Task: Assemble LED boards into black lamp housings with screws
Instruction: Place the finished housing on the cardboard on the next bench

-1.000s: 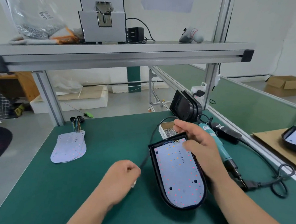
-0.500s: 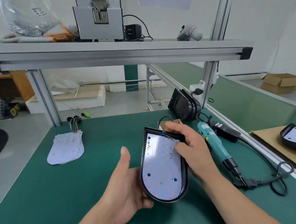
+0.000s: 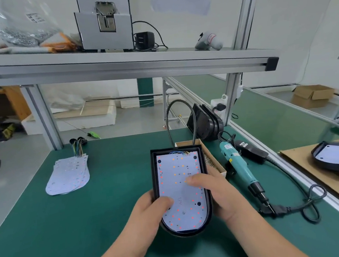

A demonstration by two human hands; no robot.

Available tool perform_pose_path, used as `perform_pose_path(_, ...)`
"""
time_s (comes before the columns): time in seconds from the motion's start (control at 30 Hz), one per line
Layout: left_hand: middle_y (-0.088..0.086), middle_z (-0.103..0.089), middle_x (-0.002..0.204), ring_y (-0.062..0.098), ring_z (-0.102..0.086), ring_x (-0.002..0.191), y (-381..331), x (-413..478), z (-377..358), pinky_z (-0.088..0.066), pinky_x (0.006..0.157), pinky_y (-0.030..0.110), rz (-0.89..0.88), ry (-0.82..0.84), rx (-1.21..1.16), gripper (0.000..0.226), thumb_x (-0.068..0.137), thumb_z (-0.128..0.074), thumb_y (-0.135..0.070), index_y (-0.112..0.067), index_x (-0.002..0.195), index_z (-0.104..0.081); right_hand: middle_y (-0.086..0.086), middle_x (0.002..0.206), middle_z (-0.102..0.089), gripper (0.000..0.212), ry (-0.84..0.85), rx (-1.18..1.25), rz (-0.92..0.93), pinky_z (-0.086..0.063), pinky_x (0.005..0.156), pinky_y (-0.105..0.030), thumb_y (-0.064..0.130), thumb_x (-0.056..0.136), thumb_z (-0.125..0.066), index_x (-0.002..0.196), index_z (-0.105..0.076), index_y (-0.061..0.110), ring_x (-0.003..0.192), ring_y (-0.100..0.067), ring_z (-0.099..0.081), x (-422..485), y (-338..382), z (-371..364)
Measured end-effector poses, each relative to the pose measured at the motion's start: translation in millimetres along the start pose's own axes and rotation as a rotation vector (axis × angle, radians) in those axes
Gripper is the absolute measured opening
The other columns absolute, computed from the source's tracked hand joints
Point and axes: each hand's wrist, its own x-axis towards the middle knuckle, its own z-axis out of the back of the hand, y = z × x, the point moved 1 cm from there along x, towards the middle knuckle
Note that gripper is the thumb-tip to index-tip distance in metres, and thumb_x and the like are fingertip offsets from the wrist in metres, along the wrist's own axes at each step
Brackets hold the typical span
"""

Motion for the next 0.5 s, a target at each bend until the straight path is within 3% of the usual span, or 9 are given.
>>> perform_pose_path(0.07, 0.002, -0.079, 0.122, 0.02, -0.075, 0.112, 2.6, 1.8, 3.1, -0.057, 0.086, 0.019, -0.006, 0.036, -0.004, 0.033, 0.09, -0.061, -0.031, -0.031, 0.119, -0.079, -0.028, 0.128, -0.07, 0.049, 0.027, 0.0, 0.039, -0.053, 0.102, -0.066, 0.009, 0.082, -0.069, 0.131, -0.067, 0.002, 0.116, -0.05, -0.069, 2.1, 1.7, -1.5)
perform_pose_path(0.13, 0.005, -0.078, 0.124, 0.022, -0.075, 0.113, 5.0, 2.5, 3.4, -0.058, 0.088, 0.022, 0.004, 0.094, -0.009, 0.038, 0.096, -0.063, -0.046, -0.025, 0.125, -0.076, -0.028, 0.126, -0.071, 0.042, 0.037, -0.024, 0.083, -0.054, 0.1, -0.066, 0.005, 0.083, -0.067, 0.125, -0.07, 0.002, 0.114, -0.051, -0.069, 5.1, 4.0, -1.1)
perform_pose_path(0.2, 0.015, -0.076, 0.103, 0.026, -0.069, 0.086, 6.6, 5.0, 3.0, -0.054, 0.07, 0.029, 0.049, 0.032, 0.009, 0.065, 0.094, -0.056, -0.07, -0.013, 0.118, -0.075, -0.029, 0.122, -0.072, 0.041, -0.007, -0.043, 0.118, -0.058, 0.096, -0.062, 0.001, 0.08, -0.067, 0.121, -0.071, 0.0, 0.108, -0.05, -0.071, 9.2, 7.4, 4.5)
perform_pose_path(0.23, 0.017, -0.065, 0.087, 0.026, -0.056, 0.071, 8.3, 7.6, 3.4, -0.046, 0.06, 0.034, 0.074, -0.032, 0.0, 0.073, 0.091, -0.051, -0.073, -0.008, 0.112, -0.074, -0.03, 0.119, -0.073, 0.04, -0.034, -0.054, 0.137, -0.061, 0.089, -0.056, -0.001, 0.078, -0.068, 0.117, -0.072, 0.001, 0.103, -0.047, -0.073, 10.6, 10.5, 9.2)
perform_pose_path(0.33, 0.006, -0.038, 0.074, 0.019, -0.036, 0.06, 14.8, 16.3, 6.2, -0.034, 0.048, 0.032, 0.091, -0.175, -0.018, 0.043, 0.102, -0.048, -0.044, -0.013, 0.093, -0.077, -0.026, 0.11, -0.076, 0.034, -0.128, -0.087, 0.183, -0.062, 0.074, -0.044, 0.0, 0.074, -0.07, 0.107, -0.077, 0.003, 0.091, -0.038, -0.075, 12.4, 23.4, 25.4)
perform_pose_path(0.4, 0.005, -0.039, 0.074, 0.016, -0.036, 0.058, 18.0, 17.7, 8.5, -0.033, 0.046, 0.029, 0.061, -0.165, 0.063, 0.036, 0.11, -0.039, -0.015, -0.01, 0.105, -0.075, -0.025, 0.11, -0.077, 0.033, -0.195, -0.102, 0.212, -0.063, 0.077, -0.046, 0.003, 0.072, -0.072, 0.105, -0.077, 0.004, 0.091, -0.038, -0.075, 12.3, 32.6, 38.1)
perform_pose_path(0.5, 0.002, -0.05, 0.074, 0.013, -0.037, 0.055, 22.8, 16.7, 14.7, -0.03, 0.044, 0.026, 0.1, -0.167, 0.103, 0.036, 0.106, -0.034, 0.0, -0.006, 0.116, -0.068, -0.023, 0.11, -0.077, 0.031, -0.268, -0.145, 0.275, -0.061, 0.086, -0.053, 0.007, 0.073, -0.073, 0.104, -0.079, 0.007, 0.094, -0.038, -0.075, 7.7, 50.1, 61.0)
